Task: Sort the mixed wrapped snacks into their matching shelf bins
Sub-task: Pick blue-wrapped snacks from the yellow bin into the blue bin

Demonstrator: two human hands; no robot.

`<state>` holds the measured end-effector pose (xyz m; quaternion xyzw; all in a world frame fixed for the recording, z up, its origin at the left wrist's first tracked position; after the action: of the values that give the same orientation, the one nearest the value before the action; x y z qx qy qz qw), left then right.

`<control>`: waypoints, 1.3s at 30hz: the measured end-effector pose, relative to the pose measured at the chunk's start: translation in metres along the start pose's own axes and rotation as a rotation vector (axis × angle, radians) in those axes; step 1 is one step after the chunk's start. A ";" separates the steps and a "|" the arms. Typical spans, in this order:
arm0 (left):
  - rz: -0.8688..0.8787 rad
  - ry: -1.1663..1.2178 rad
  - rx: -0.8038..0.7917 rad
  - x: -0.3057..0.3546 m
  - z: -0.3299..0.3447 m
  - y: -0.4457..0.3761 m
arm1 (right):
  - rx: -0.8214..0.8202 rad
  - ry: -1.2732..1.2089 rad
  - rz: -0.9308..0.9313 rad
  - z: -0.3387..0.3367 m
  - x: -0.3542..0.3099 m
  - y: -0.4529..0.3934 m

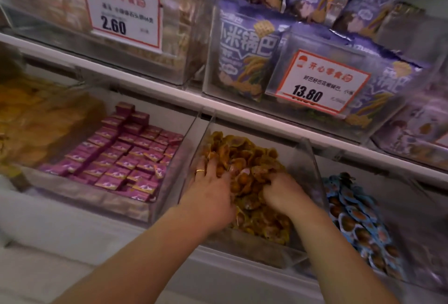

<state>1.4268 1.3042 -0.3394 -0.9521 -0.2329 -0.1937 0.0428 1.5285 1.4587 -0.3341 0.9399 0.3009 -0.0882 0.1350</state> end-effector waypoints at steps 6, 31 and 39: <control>-0.213 -0.045 0.012 0.011 -0.003 -0.012 | -0.116 -0.075 0.131 0.004 0.004 0.015; -0.581 1.277 -0.081 0.010 0.031 -0.062 | -0.236 -1.670 0.555 0.023 -0.018 -0.008; -0.425 1.717 -0.031 0.004 -0.007 -0.068 | -0.325 -1.897 0.124 -0.036 -0.033 -0.002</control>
<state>1.3961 1.3654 -0.3323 -0.4152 -0.2900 -0.8486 0.1530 1.5042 1.4534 -0.2927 0.4615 0.0251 -0.7612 0.4549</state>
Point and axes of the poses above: each hand's wrist, its own y-axis away from the middle knuckle, its own z-axis out of the palm, x = y × z, the point moved 3 cm from there along -y, towards the middle knuckle, and after that the axes turned 2 degrees about x, right-handed, at the moved point
